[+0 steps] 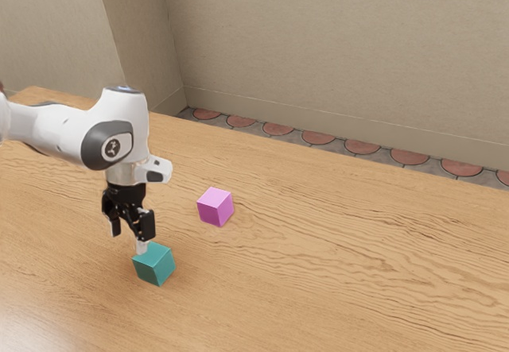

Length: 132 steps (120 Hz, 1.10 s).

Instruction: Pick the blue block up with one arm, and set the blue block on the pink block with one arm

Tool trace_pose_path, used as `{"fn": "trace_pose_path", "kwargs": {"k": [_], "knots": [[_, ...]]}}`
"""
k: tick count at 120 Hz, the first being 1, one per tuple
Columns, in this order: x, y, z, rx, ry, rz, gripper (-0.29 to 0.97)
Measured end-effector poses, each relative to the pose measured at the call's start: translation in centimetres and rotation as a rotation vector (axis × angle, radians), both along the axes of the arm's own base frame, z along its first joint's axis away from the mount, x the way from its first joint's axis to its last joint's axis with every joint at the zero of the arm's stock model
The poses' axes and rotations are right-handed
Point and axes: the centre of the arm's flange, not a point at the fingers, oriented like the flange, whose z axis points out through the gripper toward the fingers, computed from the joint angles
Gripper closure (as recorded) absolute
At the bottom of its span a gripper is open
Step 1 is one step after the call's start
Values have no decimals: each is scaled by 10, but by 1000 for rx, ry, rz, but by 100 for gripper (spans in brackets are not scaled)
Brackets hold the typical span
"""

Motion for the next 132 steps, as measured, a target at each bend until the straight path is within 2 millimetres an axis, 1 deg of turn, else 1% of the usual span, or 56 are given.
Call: {"fn": "trace_pose_path", "kwargs": {"k": [11, 25, 33, 58, 70, 85, 99, 115, 132], "knots": [[3, -2, -12, -12, -1, 14, 0], [5, 12, -26, -25, 0, 63, 0], [7, 15, -28, -26, -11, 79, 0], [14, 5, -27, -22, -46, 86, 0], [16, 3, -35, -31, -44, 96, 0], [19, -4, -43, -38, -42, 94, 0], [20, -5, -54, -47, -33, 105, 0], [21, -10, -61, -52, -30, 107, 0], [21, -11, -68, -56, -28, 116, 0]]}}
